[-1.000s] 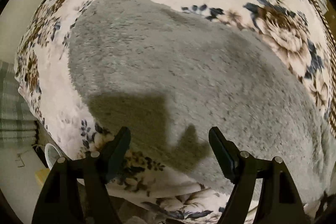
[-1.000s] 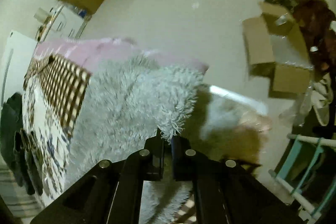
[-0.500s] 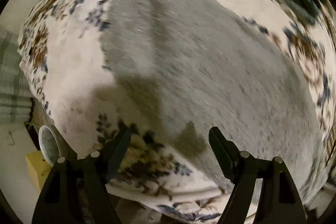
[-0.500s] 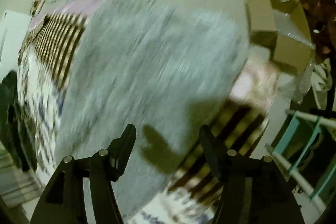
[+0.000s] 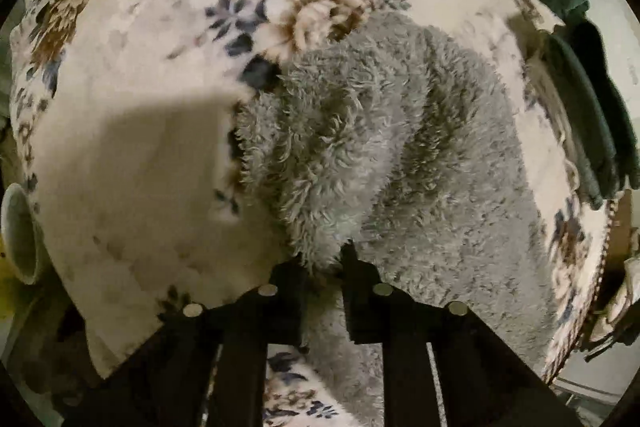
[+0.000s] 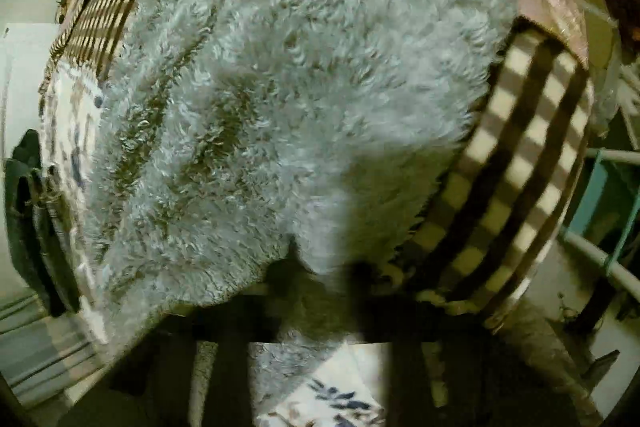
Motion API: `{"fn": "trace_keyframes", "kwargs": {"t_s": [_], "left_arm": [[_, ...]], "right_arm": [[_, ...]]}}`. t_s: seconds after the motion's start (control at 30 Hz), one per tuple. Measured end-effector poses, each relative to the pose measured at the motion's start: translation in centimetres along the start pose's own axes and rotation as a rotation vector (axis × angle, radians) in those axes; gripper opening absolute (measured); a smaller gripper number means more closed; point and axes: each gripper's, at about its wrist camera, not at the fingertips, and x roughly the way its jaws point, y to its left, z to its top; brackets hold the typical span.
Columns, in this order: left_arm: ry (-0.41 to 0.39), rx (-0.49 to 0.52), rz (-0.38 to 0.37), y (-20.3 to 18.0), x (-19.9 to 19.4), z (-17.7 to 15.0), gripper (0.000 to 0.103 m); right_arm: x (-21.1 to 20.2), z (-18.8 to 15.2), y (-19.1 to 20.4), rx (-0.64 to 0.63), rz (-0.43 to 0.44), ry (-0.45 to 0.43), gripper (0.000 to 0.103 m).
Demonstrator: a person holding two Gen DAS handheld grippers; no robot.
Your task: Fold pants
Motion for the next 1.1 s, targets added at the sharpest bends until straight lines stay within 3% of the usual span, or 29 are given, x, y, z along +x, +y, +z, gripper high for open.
{"fn": "trace_keyframes", "kwargs": {"t_s": [0.13,0.3,0.43,0.5,0.53,0.63,0.67,0.7,0.73,0.8,0.9,1.1], "left_arm": [[-0.035,0.065,-0.018,0.4,-2.0,-0.4,0.008],[-0.011,0.049,-0.007,2.7,-2.9,-0.9,0.008],[0.027,0.035,0.003,3.1,-1.8,-1.4,0.008],[0.051,0.046,0.014,2.9,-1.3,-1.4,0.012],[0.061,0.051,0.028,2.7,-1.2,-1.4,0.012],[0.065,0.092,0.044,1.6,-2.1,-1.5,0.017],[0.059,0.122,0.067,1.0,-2.8,-1.7,0.022],[0.055,0.145,0.088,0.5,-3.2,-2.0,0.037],[0.053,0.171,0.106,-0.1,-3.7,-2.3,0.058],[0.052,0.220,0.126,-1.2,-4.7,-3.4,0.086],[0.053,0.300,0.152,-3.3,-5.9,-5.3,0.088],[0.077,0.498,0.174,-10.2,-5.4,-10.7,0.089]], "right_arm": [[-2.3,-1.4,0.9,-0.069,-0.050,-0.052,0.007],[-4.9,-1.9,0.3,-0.087,-0.088,-0.065,0.007],[-4.4,-1.2,-0.8,-0.089,-0.127,-0.045,0.007],[-2.8,-0.9,-1.1,-0.087,-0.120,0.008,0.009],[-2.2,-0.7,-0.9,-0.093,-0.131,0.034,0.011],[-2.3,-0.7,0.1,-0.146,-0.123,0.069,0.036],[-2.5,-0.8,0.8,-0.169,-0.109,0.070,0.058],[-2.7,-0.8,1.7,-0.187,-0.094,0.067,0.073],[-3.1,-0.8,2.4,-0.206,-0.075,0.060,0.074],[-4.3,-0.9,2.9,-0.233,-0.048,0.055,0.076],[-5.8,-0.2,2.2,-0.204,0.021,0.028,0.091],[-7.4,4.5,-2.8,-0.062,0.067,-0.060,0.095]]}}
